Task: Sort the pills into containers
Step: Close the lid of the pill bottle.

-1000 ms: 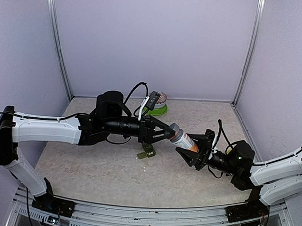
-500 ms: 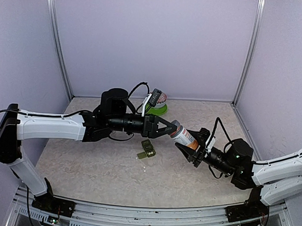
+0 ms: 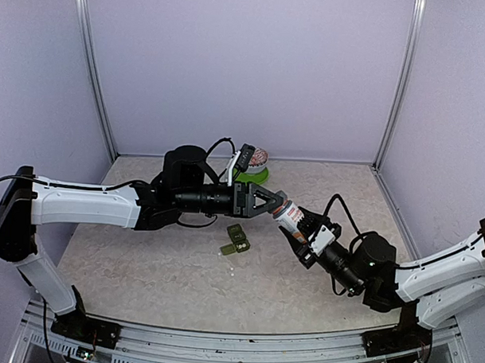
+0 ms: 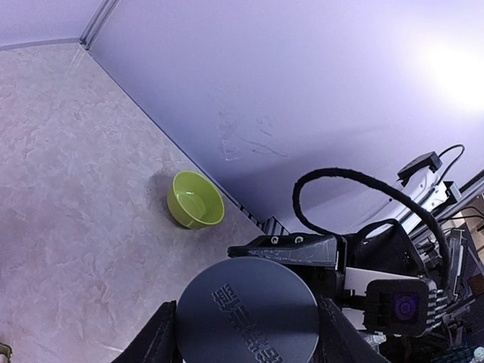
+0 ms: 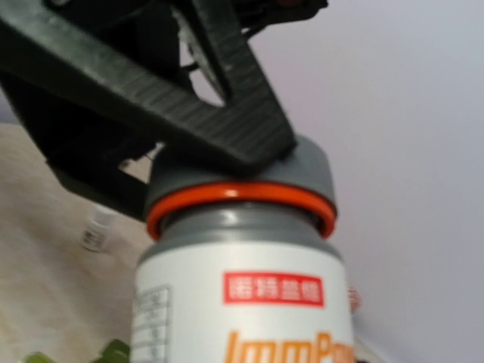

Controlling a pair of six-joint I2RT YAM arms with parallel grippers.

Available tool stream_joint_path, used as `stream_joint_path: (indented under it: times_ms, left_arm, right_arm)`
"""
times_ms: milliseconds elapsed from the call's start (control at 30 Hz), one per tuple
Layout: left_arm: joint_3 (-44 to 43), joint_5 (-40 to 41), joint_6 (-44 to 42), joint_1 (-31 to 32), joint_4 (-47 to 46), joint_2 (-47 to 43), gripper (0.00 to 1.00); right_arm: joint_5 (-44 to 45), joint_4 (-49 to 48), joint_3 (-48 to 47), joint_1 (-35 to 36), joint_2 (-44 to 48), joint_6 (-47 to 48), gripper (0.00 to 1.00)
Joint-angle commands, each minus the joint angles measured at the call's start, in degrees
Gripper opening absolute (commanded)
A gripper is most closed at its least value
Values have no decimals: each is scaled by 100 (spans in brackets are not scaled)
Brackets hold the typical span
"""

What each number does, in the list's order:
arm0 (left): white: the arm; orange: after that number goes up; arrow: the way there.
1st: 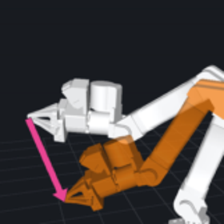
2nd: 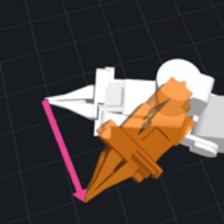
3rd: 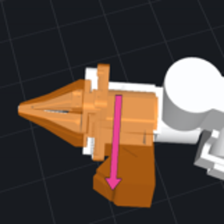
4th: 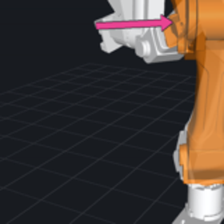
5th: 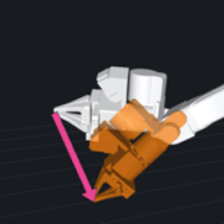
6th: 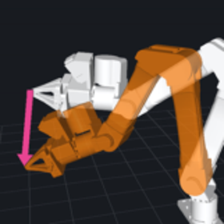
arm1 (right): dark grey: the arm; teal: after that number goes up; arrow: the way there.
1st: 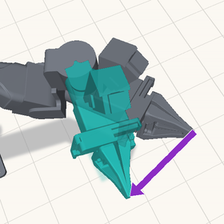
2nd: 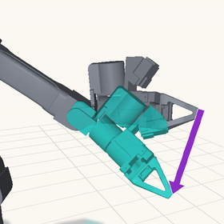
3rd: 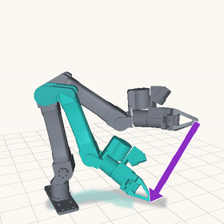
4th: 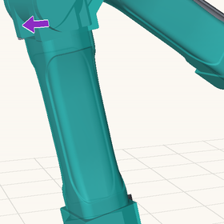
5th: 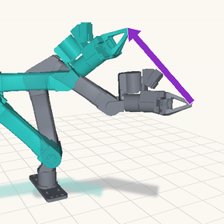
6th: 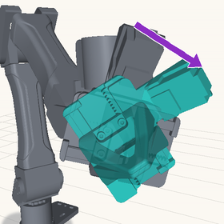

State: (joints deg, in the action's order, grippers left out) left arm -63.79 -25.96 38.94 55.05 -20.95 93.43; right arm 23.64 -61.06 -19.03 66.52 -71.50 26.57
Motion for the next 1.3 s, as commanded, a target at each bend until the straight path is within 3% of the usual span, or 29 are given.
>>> stream_joint_path:
  times_ms: [0,167,567,867,967,1100,1267]
  left_arm:
    - [106,-82,161,172,30,141,32]
    - [253,-135,168,195,-268,131,32]
    - [294,-994,-798,115,-502,136,34]
    - [166,-1520,-1668,74,-64,38,34]
    - [265,-1564,-1909,85,-92,-83,39]
    - [374,-1356,-2017,53,-93,-240,52]
    - [535,-1136,-1876,-6,-336,-508,77]
  right_arm:
    - [613,-801,-327,236,-188,574,37]
    - [708,-938,-356,247,-229,398,36]
    - [-1011,140,-238,239,548,-437,38]
    - [-995,740,-308,182,947,-1236,38]
    - [-1109,706,-270,145,1062,-1512,38]
    - [-1147,794,-268,115,1129,-1772,38]
    - [-1010,799,-186,107,1153,-1800,38]
